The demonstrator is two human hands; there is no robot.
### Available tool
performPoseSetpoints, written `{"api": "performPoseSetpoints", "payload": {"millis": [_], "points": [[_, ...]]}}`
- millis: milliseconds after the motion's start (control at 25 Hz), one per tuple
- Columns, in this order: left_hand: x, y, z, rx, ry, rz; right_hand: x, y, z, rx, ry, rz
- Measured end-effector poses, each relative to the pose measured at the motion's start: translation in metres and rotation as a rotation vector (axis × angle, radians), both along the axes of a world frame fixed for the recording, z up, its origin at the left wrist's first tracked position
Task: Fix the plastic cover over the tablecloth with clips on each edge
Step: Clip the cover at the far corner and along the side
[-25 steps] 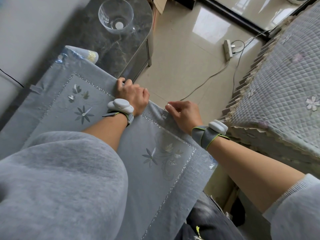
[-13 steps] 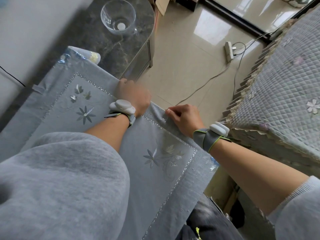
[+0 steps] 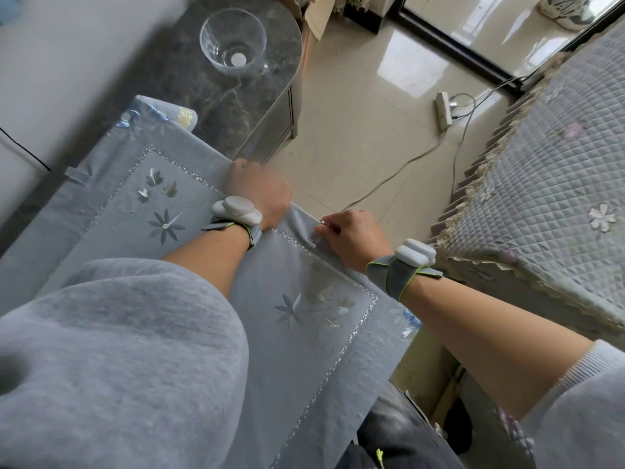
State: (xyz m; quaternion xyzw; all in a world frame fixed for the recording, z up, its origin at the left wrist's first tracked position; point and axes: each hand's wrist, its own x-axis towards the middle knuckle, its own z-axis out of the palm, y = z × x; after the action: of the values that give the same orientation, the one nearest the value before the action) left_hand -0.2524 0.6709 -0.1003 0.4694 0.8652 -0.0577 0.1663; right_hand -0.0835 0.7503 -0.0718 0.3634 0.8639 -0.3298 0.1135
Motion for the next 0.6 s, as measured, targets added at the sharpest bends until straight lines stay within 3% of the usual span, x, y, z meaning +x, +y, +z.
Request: {"api": "performPoseSetpoints", "payload": {"millis": [40, 120, 280, 400, 600], "points": [[-0.004, 0.006, 0.001, -0.003, -0.006, 0.002, -0.002, -0.002, -0.001, -0.013, -0.018, -0.042], [-0.012, -0.042, 0.067, 0.074, 0.115, 0.195, -0.022, -0.022, 0.061, 0.014, 0.001, 0.183], [-0.003, -0.038, 0.066, 0.130, -0.010, 0.166, -0.028, -0.008, 0.048, 0.227, -0.113, 0.333], [0.000, -0.050, 0.082, 0.150, -0.073, 0.271, -0.020, -0.006, 0.035, 0.344, -0.110, 0.433], [0.002, -0.138, 0.120, 0.119, -0.051, 0.525, -0.034, -0.042, 0.062, 0.311, -0.088, 0.615]]}}
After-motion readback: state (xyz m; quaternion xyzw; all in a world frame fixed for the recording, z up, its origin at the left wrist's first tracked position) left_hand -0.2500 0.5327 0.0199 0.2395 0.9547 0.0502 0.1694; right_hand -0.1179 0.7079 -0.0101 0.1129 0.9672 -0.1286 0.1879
